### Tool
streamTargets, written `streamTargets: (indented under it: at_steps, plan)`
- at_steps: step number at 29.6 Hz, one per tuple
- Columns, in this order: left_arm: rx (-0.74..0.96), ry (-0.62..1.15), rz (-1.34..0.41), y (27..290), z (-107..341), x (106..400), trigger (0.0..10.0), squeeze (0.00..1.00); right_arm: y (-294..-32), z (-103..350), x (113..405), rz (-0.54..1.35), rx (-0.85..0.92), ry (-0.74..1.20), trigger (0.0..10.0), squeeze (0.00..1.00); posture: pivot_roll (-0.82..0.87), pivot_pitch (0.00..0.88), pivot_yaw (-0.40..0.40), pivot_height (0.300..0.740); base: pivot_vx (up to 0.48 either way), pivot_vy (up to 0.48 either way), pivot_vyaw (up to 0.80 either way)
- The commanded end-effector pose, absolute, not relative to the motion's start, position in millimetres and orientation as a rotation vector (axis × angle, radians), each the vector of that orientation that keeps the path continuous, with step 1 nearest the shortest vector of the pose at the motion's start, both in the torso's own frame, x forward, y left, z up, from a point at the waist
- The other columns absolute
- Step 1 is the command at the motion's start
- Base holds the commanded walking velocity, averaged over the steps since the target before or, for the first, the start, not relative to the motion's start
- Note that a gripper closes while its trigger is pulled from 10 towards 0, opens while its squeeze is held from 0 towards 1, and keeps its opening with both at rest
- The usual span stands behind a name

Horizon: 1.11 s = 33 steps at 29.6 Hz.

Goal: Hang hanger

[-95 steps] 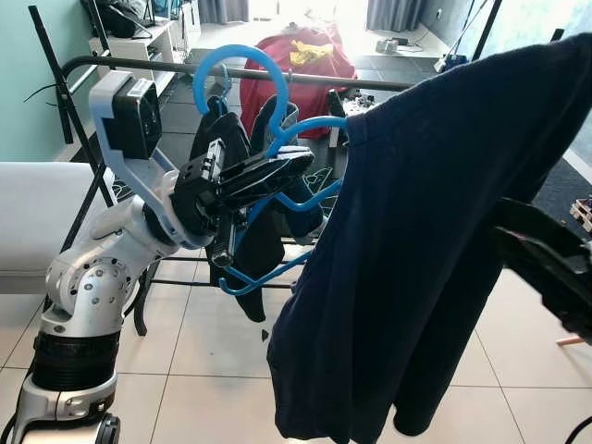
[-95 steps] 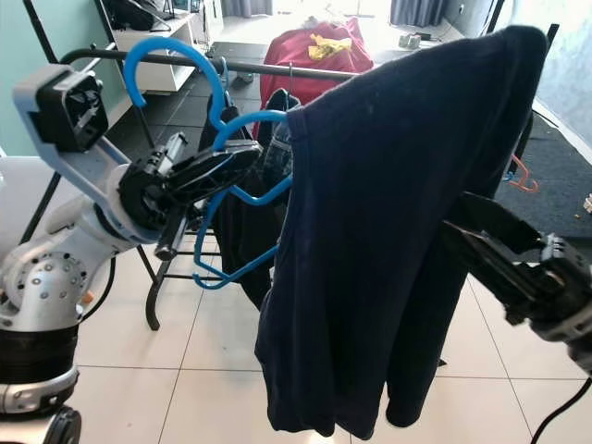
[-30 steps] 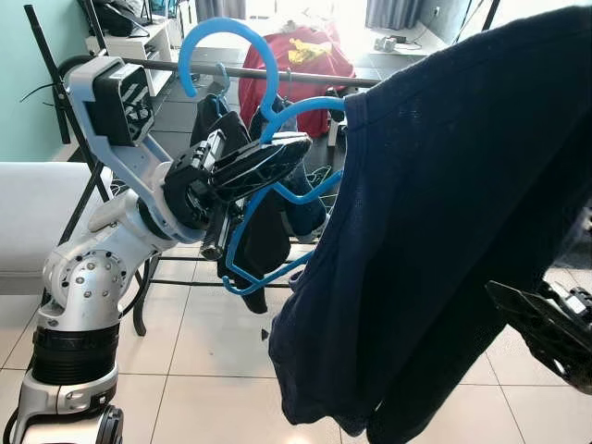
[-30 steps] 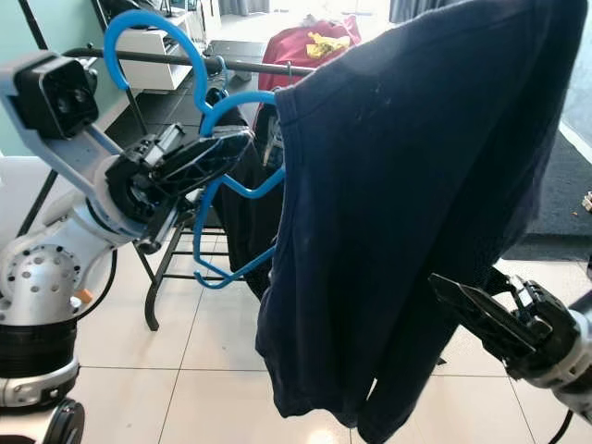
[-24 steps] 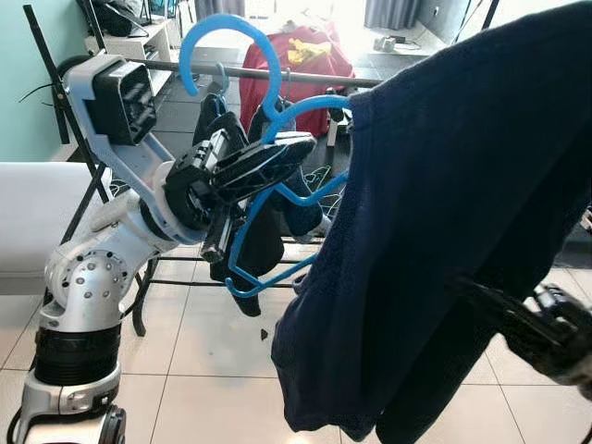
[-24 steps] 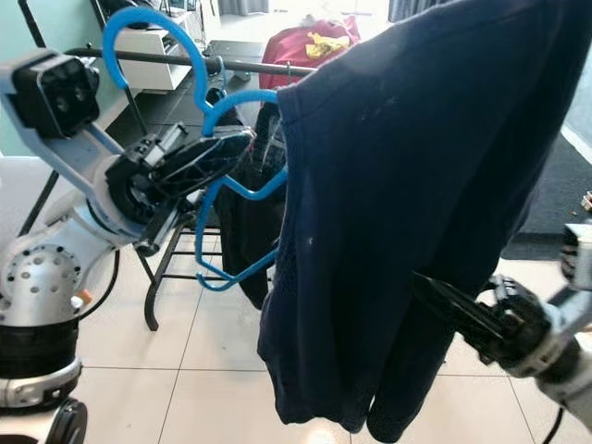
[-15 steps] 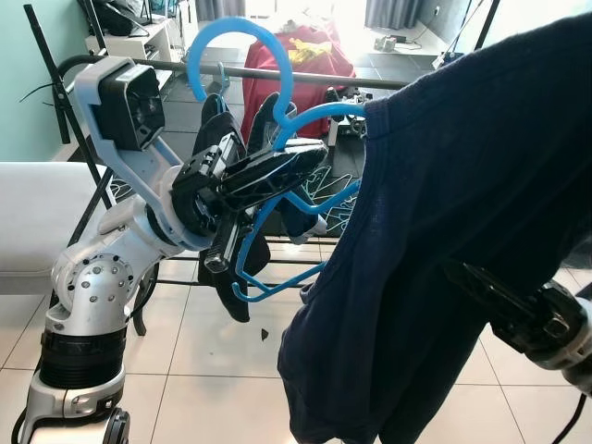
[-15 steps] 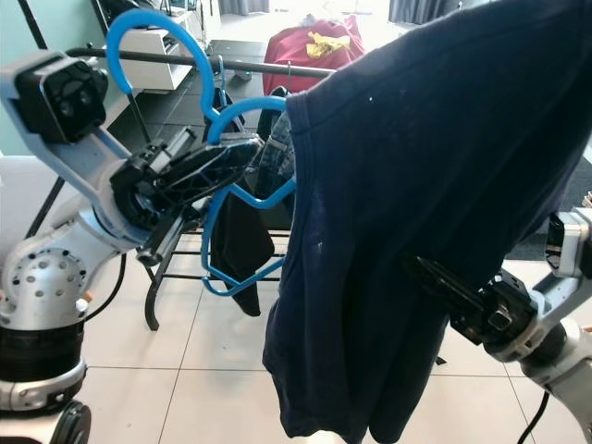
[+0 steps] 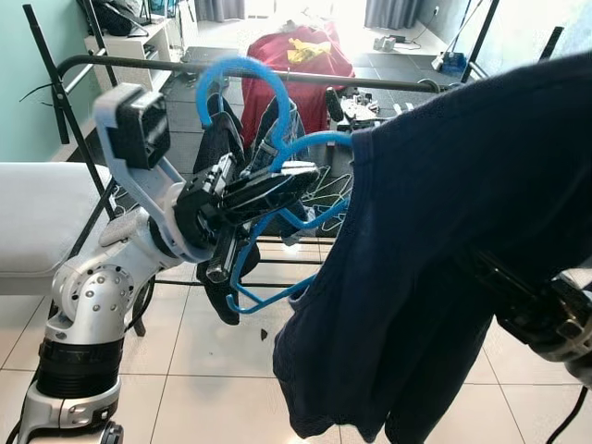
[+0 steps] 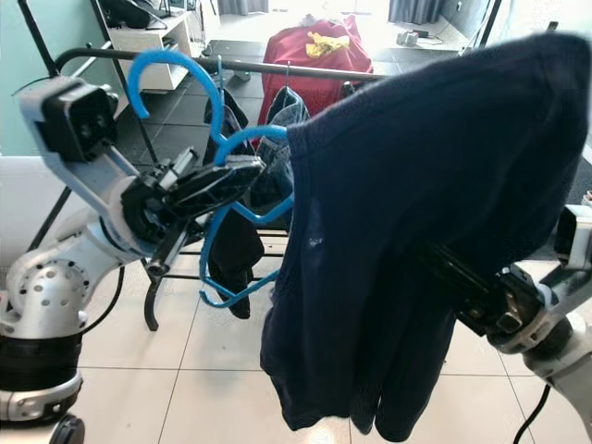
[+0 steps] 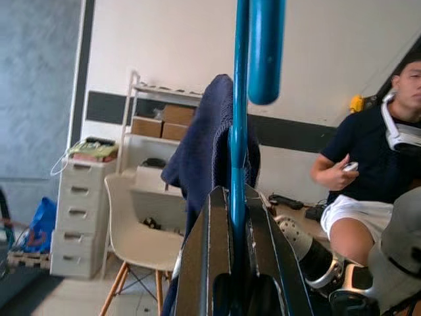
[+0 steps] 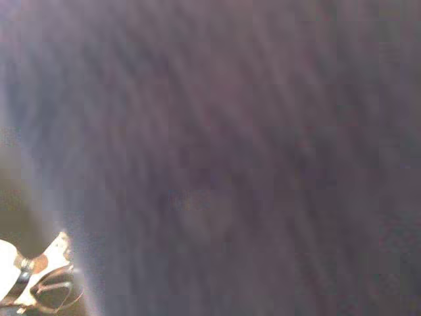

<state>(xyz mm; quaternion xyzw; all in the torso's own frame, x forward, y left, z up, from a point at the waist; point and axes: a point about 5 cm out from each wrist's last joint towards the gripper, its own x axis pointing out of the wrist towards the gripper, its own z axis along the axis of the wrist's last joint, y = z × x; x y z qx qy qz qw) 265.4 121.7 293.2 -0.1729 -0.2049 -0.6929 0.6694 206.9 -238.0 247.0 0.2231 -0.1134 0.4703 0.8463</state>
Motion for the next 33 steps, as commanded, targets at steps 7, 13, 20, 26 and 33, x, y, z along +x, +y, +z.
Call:
streamTargets:
  at_steps: [7, 13, 20, 26, 33]
  plan:
    - [0.026, -0.11, -1.396, 150, 226, 281, 10.0, 0.0, -264, 280, 204, 0.893, 0.474, -0.458, 0.0, 0.0, -0.09, 0.101, -0.023, 0.74, 0.0, 0.0, 0.0]
    - [0.142, 0.049, -1.369, 171, 199, 277, 10.0, 0.0, -279, 283, 209, 0.79, 0.448, -0.47, 0.0, 0.0, -0.1, 0.102, -0.019, 0.74, 0.0, 0.0, 0.0]
    - [0.424, 0.372, -1.131, 225, 161, 284, 10.0, 0.0, -300, 250, 243, 0.394, 0.343, -0.26, 2.2, 0.0, -0.09, 0.103, -0.019, 0.74, 0.0, 0.0, 0.0]
    - [0.343, 0.419, -0.684, 204, 123, 303, 10.0, 0.0, -253, 184, 253, 0.302, 0.238, 0.086, 10.0, 0.0, -0.09, 0.102, -0.018, 0.74, 0.0, 0.0, 0.0]
    - [-0.098, 0.274, -0.146, 176, 113, 266, 10.0, 0.0, -206, 142, 223, 0.19, 0.217, 0.207, 10.0, 0.0, -0.06, 0.107, -0.033, 0.74, 0.0, 0.0, 0.38]
